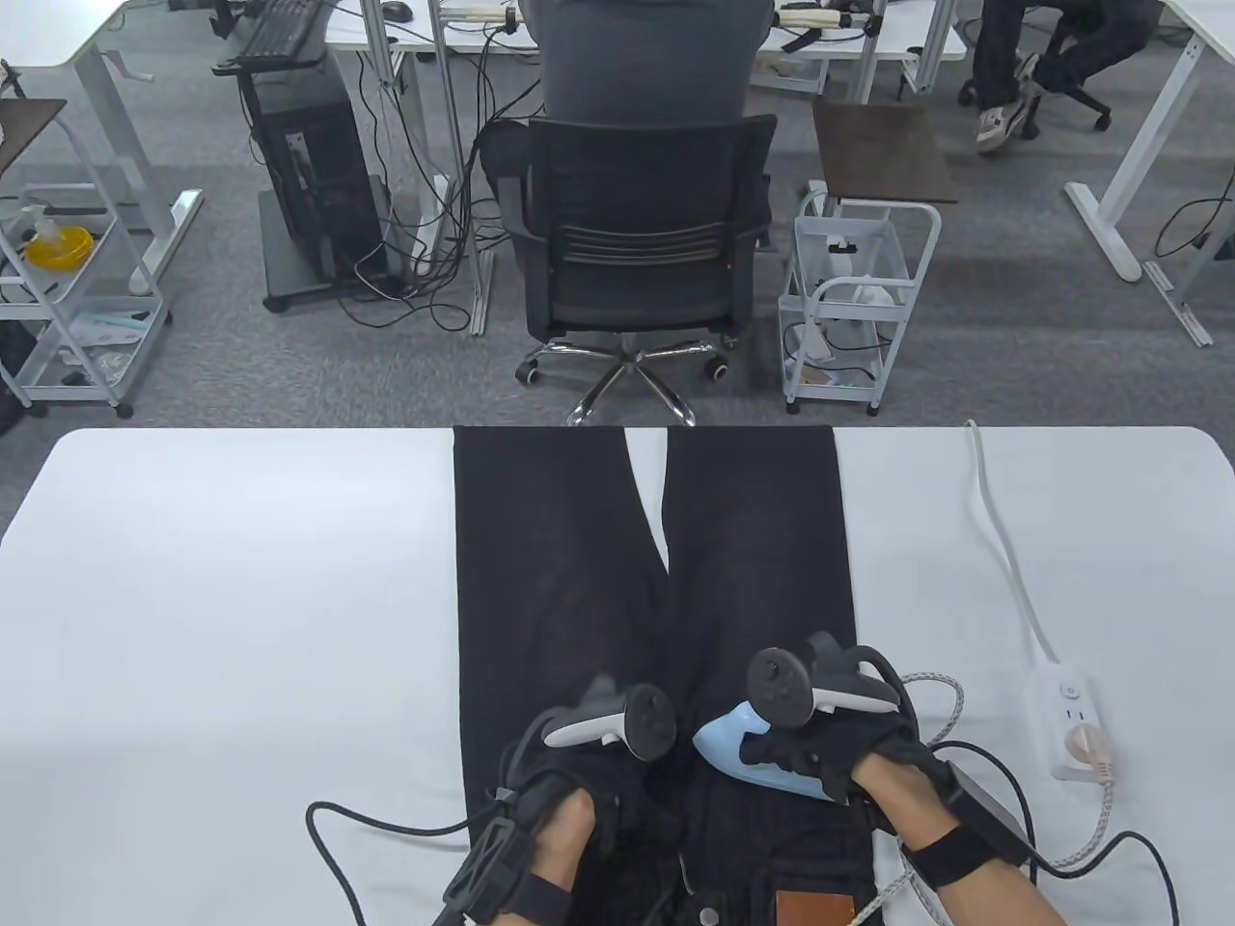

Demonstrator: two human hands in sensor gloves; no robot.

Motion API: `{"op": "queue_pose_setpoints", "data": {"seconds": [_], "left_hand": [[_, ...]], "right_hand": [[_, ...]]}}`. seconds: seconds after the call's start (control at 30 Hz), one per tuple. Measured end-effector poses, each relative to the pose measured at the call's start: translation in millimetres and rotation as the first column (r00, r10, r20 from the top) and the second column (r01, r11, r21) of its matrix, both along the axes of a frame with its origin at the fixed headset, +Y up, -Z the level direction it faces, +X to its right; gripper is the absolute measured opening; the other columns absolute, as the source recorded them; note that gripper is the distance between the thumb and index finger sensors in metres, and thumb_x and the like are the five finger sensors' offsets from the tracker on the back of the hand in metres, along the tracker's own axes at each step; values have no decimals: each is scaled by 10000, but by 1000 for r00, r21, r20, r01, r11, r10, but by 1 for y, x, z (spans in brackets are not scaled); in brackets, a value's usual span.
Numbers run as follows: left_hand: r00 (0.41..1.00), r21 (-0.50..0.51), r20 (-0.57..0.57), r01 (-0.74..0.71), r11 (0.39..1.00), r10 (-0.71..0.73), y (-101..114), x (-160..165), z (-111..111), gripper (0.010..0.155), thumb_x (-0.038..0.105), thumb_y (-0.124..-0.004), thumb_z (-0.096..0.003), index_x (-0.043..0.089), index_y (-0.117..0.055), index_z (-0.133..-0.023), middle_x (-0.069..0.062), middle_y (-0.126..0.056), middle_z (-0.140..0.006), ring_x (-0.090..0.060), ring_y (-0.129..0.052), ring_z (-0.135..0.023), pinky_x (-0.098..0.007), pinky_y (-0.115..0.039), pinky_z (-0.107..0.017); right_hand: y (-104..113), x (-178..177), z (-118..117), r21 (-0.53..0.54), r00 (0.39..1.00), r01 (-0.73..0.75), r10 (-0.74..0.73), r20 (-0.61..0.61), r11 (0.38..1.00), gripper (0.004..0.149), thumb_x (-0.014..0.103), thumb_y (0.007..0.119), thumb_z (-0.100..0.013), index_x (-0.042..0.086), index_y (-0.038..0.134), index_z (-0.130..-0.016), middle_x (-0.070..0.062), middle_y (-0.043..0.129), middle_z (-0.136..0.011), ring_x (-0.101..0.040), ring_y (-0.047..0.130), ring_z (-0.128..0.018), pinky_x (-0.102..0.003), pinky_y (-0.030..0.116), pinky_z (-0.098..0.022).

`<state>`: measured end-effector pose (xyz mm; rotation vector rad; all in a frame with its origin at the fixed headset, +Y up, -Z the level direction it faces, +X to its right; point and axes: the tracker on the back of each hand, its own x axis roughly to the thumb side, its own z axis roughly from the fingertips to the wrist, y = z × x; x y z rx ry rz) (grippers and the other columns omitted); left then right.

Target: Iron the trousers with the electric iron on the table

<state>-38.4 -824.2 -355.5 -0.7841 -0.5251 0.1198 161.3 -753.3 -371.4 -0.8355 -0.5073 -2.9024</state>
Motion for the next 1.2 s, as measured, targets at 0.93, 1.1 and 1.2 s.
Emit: {"op": "queue_pose_setpoints", "data": {"seconds": [0.93, 1.1, 1.2], "left_hand": [[1000, -17, -7, -6, 1000, 6, -1, -1, 0, 1219, 686, -821, -483, 177, 83, -1123, -258, 223, -1089, -649, 180, -904, -907, -99, -519], [999, -22, -29, -14, 1000, 13, -1, -4, 0, 1219, 685, -831, -479, 190, 77, -1123, -236, 222, -1094, -623, 188, -916, -894, -86, -528], [1000, -21, -26, -14, 1000, 13, -3, -6, 4, 1217, 687, -820, -482, 190, 89, -1120, -234, 235, -1091, -618, 202, -916, -890, -68, -526]], "right_hand": [[0, 5, -82, -89, 906, -1, 38, 421, 996, 495, 476, 766, -574, 99, 673, -881, 47, 922, -494, -111, 967, -308, -481, 884, -381], [3, 10, -20, -138, 962, 11, 27, 272, 990, 486, 473, 787, -573, 95, 686, -861, 39, 928, -481, -124, 971, -298, -484, 878, -384], [-4, 17, 29, -208, 979, 117, -77, 188, 971, 475, 464, 810, -572, 89, 700, -842, 28, 931, -463, -138, 971, -285, -490, 869, -380]]}}
